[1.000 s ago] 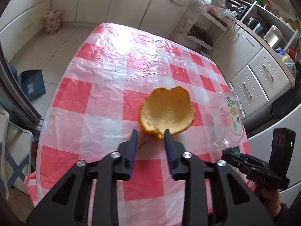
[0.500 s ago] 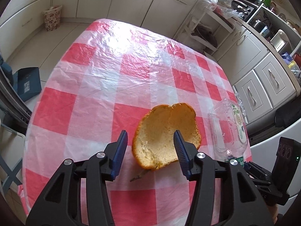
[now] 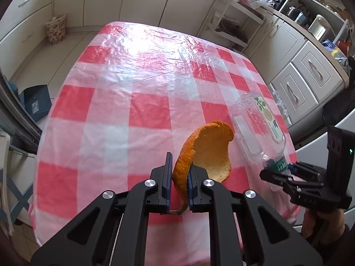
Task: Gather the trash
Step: 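Lift the orange peel with the left tool while the right tool lifts the bottle, then carry the orange peel and bottle down over the yellow bin with both tools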
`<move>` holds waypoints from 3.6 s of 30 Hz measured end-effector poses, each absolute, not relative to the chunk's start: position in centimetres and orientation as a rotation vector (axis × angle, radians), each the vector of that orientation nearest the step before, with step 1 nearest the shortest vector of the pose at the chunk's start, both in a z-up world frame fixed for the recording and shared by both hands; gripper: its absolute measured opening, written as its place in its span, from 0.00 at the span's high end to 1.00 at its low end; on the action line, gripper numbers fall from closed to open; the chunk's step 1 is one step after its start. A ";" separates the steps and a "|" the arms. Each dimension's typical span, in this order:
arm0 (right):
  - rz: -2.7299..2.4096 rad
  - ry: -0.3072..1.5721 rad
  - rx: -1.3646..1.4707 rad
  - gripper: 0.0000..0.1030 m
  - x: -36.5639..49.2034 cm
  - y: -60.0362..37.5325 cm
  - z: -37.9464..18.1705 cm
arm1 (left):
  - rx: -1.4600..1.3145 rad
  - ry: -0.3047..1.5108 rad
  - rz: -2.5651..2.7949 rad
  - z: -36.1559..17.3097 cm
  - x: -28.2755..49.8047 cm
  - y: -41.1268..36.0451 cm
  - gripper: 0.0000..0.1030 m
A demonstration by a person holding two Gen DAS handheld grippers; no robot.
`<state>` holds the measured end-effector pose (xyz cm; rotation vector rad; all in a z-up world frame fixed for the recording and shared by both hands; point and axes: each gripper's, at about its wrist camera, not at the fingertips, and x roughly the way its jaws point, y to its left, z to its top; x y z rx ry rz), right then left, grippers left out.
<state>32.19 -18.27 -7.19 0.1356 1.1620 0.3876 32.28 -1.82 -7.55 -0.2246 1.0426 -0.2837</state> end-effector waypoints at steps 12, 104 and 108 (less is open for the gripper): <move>0.315 1.102 0.125 0.44 31.7 -18.4 -7.1 | -0.271 1.091 -0.327 -8.9 28.9 -1.3 0.79; 0.331 1.215 0.235 0.61 8.8 -14.6 -10.3 | 0.008 1.013 -0.405 -7.6 5.9 -4.8 0.91; 0.334 1.245 0.210 0.61 9.0 -14.1 -10.9 | -0.016 1.008 -0.394 -7.5 6.0 -4.2 0.88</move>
